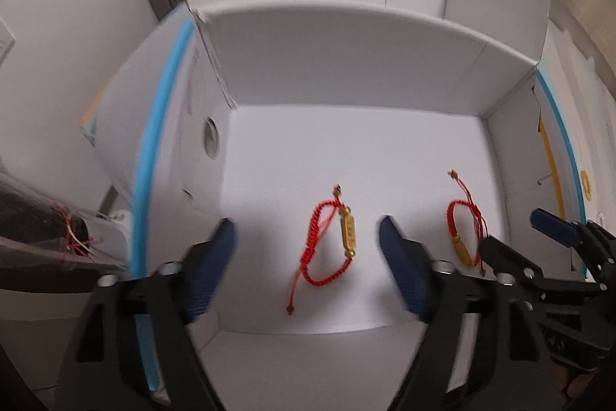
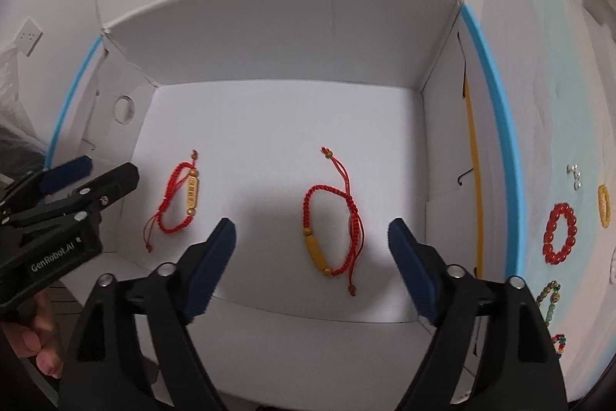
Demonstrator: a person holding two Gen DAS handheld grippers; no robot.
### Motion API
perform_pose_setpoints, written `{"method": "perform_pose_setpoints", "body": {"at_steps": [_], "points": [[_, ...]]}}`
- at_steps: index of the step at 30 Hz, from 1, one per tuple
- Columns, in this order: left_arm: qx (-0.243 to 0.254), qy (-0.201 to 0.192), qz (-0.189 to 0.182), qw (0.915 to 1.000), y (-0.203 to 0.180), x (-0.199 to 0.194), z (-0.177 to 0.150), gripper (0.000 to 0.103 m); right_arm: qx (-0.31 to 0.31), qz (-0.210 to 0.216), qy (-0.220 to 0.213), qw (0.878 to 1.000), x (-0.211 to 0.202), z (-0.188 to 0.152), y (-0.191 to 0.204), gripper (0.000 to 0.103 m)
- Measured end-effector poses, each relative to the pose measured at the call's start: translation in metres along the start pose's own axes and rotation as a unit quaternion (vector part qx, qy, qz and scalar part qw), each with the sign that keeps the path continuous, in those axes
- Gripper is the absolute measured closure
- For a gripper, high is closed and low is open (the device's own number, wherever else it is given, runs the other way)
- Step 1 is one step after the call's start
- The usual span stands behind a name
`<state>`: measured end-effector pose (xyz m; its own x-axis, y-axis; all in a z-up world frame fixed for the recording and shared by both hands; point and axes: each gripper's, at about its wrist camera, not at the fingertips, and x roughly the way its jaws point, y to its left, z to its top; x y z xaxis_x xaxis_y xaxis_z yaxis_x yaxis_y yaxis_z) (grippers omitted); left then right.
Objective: Organize jewelry
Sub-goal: 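Withdraw both tools from the box back over the bed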
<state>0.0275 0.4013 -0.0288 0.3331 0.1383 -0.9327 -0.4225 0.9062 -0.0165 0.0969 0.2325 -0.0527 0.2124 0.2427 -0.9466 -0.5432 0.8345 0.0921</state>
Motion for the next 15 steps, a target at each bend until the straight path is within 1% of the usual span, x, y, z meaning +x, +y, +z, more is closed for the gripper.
{"method": "perform_pose_setpoints", "body": {"at_steps": [3, 5, 8, 13, 15], "points": [[-0.005, -0.008, -0.001, 1.0, 0.002, -0.009, 0.002, 0.023, -0.006, 0.004, -0.013, 1.0, -0.011, -0.001, 0.004, 0.021], [-0.009, -0.016, 0.001, 0.9998, 0.002, -0.014, 0.004, 0.02, -0.009, 0.006, -0.021, 1.0, -0.018, 0.0, 0.005, 0.016], [-0.011, -0.026, 0.004, 0.9996, 0.003, -0.024, 0.004, 0.013, -0.009, 0.006, -0.034, 0.999, -0.027, -0.003, 0.005, 0.012], [-0.017, -0.039, 0.008, 0.9991, 0.001, -0.035, 0.003, 0.006, -0.008, 0.007, -0.049, 0.999, -0.045, -0.003, 0.002, 0.01], [-0.018, -0.041, 0.008, 0.999, -0.002, -0.039, 0.003, 0.006, -0.008, 0.005, -0.057, 0.998, -0.051, -0.003, 0.002, 0.01]]}}
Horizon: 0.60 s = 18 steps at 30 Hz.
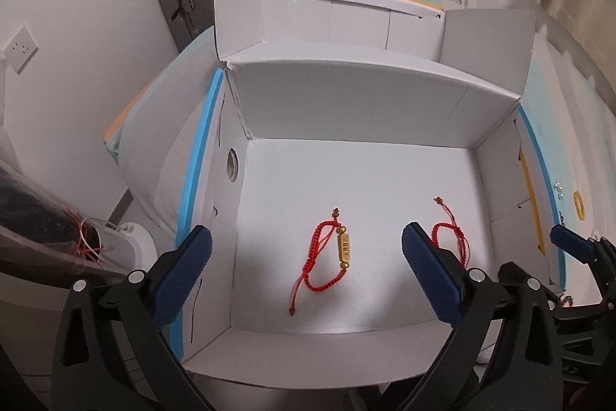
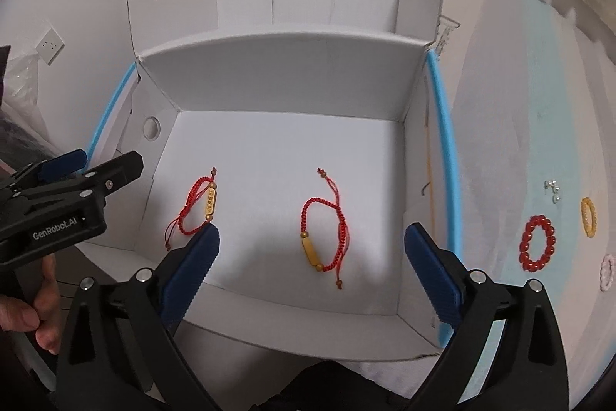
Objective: Organize jewelry
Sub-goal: 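Withdraw both tools from the box back over the bed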
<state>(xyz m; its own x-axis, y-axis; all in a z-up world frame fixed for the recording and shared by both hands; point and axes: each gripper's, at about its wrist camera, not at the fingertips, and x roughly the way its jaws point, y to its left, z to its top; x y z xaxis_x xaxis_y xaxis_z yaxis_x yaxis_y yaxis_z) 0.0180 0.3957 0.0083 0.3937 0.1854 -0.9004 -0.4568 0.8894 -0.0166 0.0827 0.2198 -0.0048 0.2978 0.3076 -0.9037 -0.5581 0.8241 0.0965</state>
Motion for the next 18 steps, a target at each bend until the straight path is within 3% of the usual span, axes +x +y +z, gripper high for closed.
{"method": "perform_pose_setpoints", "body": {"at_steps": [7, 18], "points": [[0.006, -0.015, 0.0, 0.9999, -0.019, -0.017, -0.001, 0.006, 0.012, -0.01, -0.029, 0.999, -0.031, -0.007, -0.018, 0.007], [0.052, -0.034, -0.029, 0.9976, -0.096, -0.037, -0.001, 0.006, 0.06, -0.046, -0.055, 0.996, -0.074, -0.026, -0.082, 0.007]]}}
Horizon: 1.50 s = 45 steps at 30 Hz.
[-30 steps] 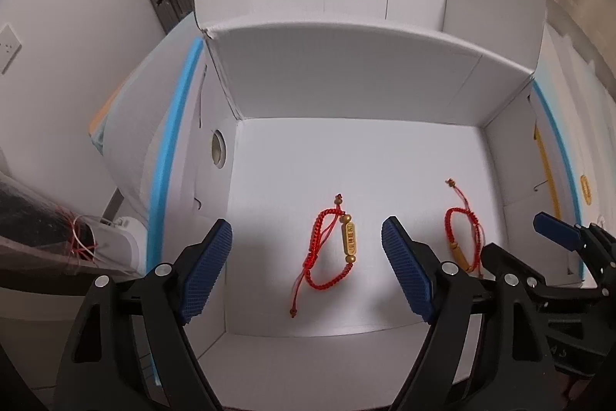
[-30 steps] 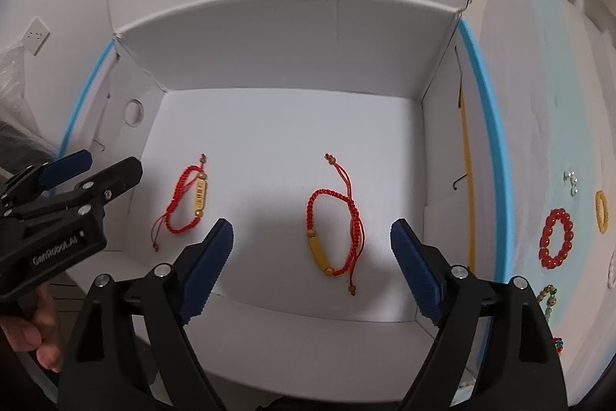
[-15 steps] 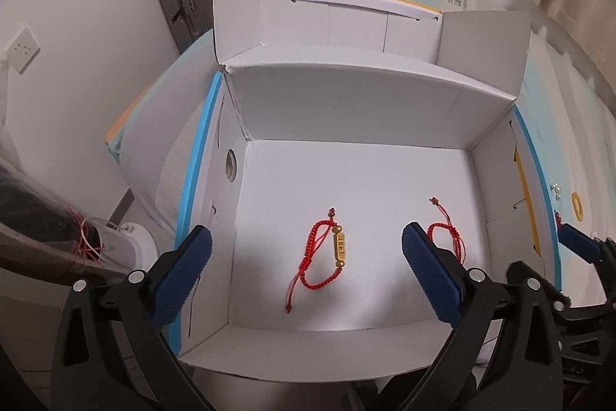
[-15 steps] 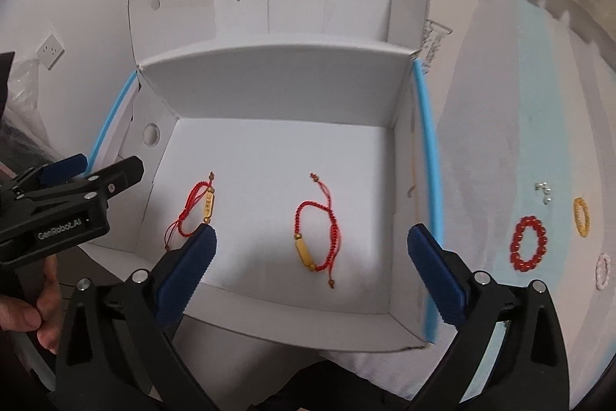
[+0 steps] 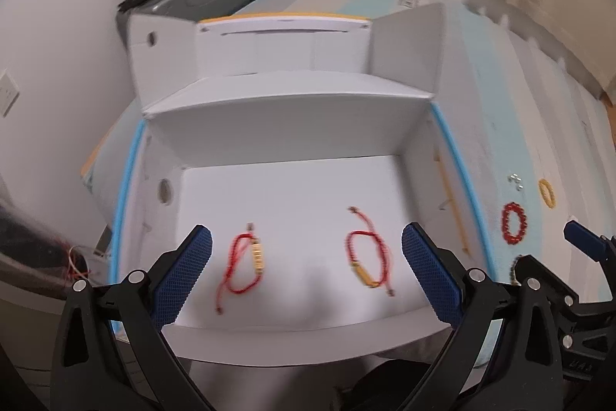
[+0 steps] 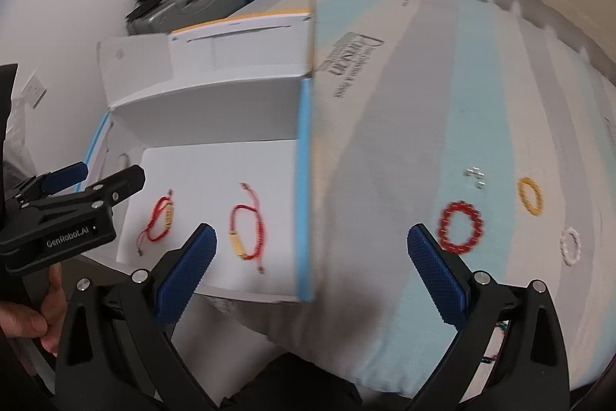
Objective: Organize jewelry
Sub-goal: 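Withdraw both tools from the box back over the bed, then grasp red bead bracelet with left tool while right tool grasps multicolour bead bracelet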
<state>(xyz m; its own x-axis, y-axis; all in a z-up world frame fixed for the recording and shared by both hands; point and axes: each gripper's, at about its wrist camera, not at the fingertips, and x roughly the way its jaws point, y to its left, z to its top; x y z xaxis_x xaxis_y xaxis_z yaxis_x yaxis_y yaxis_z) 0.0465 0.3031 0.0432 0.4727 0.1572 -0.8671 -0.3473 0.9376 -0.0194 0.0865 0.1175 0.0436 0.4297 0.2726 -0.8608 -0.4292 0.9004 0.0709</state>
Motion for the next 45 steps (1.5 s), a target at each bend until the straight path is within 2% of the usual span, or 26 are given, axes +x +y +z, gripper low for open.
{"method": "perform_pose_setpoints", "body": {"at_steps": [10, 17, 23, 35, 45], "points": [[0.052, -0.012, -0.04, 0.9978, -0.085, 0.0, 0.0, 0.006, 0.056, -0.044, -0.03, 0.997, -0.032, -0.021, -0.079, 0.007], [0.101, -0.012, -0.08, 0.9917, -0.166, 0.008, -0.002, 0.006, 0.103, -0.072, -0.026, 0.992, -0.044, -0.046, -0.144, 0.007], [0.125, -0.012, -0.102, 0.9868, -0.212, 0.017, -0.006, 0.006, 0.136, -0.091, -0.022, 0.986, -0.052, -0.067, -0.191, 0.007], [0.159, 0.015, -0.121, 0.9797, -0.273, 0.058, -0.024, 0.006, 0.17, -0.106, 0.008, 0.98, -0.03, -0.108, -0.242, 0.007], [0.177, 0.027, -0.129, 0.9754, -0.303, 0.097, -0.034, 0.006, 0.18, -0.089, 0.048, 0.979, 0.009, -0.146, -0.252, 0.007]]}}
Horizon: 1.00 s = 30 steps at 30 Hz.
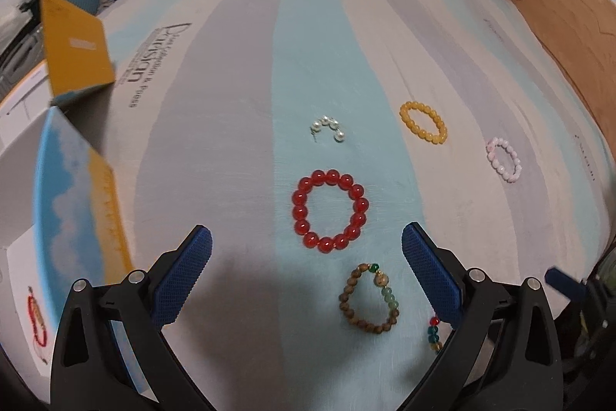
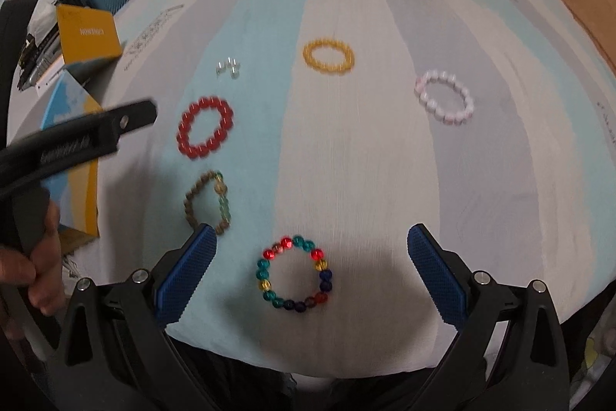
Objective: Organize jewelry
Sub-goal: 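Grasp red bead bracelet with left tool while right tool grasps multicolour bead bracelet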
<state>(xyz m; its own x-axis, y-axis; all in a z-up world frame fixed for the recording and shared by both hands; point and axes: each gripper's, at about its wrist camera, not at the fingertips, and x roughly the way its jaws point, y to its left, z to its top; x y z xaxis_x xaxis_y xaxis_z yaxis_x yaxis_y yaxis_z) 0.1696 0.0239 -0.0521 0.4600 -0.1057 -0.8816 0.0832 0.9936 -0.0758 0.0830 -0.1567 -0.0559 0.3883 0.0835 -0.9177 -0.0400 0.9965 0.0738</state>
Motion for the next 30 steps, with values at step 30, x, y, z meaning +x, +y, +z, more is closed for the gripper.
{"method": "perform_pose_setpoints", "body": {"at_steps": [30], "points": [[0.026, 0.052, 0.022, 0.9981, -0.018, 0.1, 0.003, 0.012, -0.02, -0.021, 0.07, 0.997, 0.064, -0.037, 0.009, 0.035]]}}
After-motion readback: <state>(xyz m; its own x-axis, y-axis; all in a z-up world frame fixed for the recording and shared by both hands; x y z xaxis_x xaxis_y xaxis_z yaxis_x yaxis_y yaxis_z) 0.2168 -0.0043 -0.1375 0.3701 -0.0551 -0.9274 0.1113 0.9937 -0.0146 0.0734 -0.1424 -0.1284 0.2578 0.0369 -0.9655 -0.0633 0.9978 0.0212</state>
